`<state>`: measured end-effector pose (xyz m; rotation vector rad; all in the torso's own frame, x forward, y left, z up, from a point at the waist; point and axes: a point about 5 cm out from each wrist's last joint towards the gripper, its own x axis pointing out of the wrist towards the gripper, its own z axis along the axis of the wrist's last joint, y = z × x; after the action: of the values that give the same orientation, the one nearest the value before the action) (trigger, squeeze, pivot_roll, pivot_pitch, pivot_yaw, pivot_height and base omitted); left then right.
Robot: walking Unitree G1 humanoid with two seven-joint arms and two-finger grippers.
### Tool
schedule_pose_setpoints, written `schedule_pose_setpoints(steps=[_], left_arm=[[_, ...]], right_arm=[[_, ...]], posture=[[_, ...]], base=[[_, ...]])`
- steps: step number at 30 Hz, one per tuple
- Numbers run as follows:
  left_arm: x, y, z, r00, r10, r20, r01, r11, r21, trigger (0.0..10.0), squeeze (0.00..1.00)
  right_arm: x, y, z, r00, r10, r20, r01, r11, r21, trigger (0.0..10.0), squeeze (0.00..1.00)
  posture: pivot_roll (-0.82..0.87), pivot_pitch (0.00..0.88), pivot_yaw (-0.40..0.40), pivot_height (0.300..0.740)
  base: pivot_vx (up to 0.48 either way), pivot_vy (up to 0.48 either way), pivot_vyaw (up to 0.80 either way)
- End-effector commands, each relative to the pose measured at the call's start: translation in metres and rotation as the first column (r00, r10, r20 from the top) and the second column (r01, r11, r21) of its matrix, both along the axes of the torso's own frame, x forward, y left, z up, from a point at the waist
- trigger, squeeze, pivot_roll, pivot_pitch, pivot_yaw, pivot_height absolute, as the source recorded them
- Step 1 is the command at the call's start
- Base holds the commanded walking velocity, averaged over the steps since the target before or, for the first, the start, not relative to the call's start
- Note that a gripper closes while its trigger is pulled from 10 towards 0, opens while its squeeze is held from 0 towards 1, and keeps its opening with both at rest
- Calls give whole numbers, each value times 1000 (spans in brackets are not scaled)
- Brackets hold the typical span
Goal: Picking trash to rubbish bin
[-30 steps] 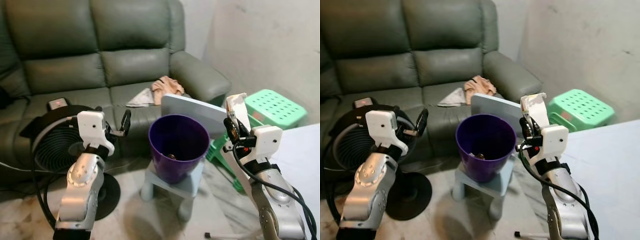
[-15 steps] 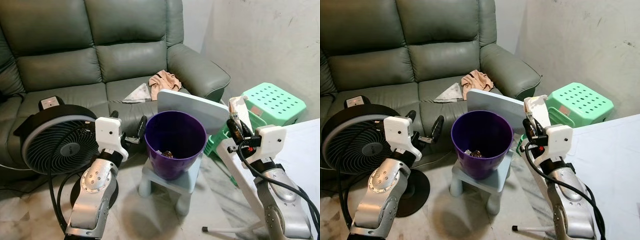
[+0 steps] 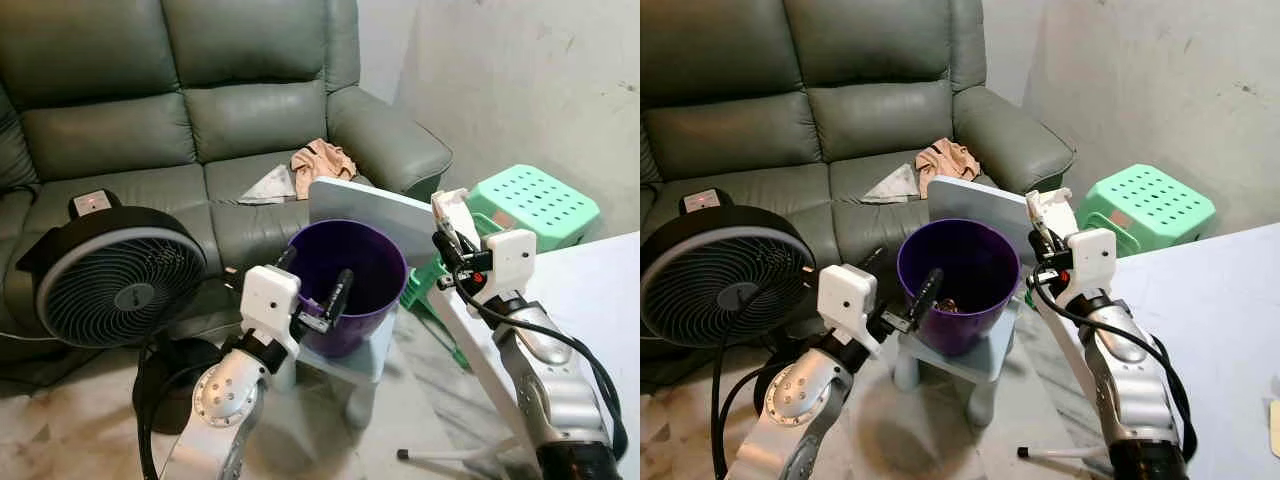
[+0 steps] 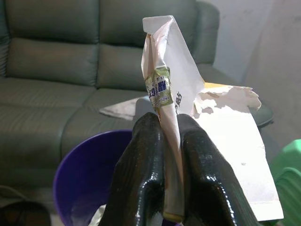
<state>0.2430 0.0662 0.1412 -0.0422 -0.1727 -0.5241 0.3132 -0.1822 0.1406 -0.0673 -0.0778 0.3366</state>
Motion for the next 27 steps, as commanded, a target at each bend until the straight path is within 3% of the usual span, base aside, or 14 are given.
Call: schedule_pose_setpoints(steps=[1, 9, 24, 27], left_arm=[[-4, -3, 5, 1000, -12, 24, 12, 1000, -1, 10000, 0], [-11, -5, 4, 1000, -9, 18, 9, 1000, 0, 10000, 0], [-10, -4, 5, 999, -18, 28, 18, 1000, 8, 10000, 0], [-5, 1, 5, 999, 9, 32, -9, 1000, 0, 10000, 0]], right_arm=[[6, 5, 0, 1000, 28, -3, -28, 1000, -7, 10000, 0], [19, 21, -5, 995, 94, -21, -95, 995, -13, 10000, 0], [21, 14, -5, 996, 94, 7, -94, 996, 7, 10000, 0], [18, 9, 1, 992, 114, 53, -116, 993, 32, 10000, 0]], posture=[[51, 91, -98, 740], [71, 96, -112, 740], [50, 80, -105, 740], [39, 76, -99, 740]], base=[[0, 0, 0], [0, 0, 0], [0, 0, 0], [0, 0, 0]])
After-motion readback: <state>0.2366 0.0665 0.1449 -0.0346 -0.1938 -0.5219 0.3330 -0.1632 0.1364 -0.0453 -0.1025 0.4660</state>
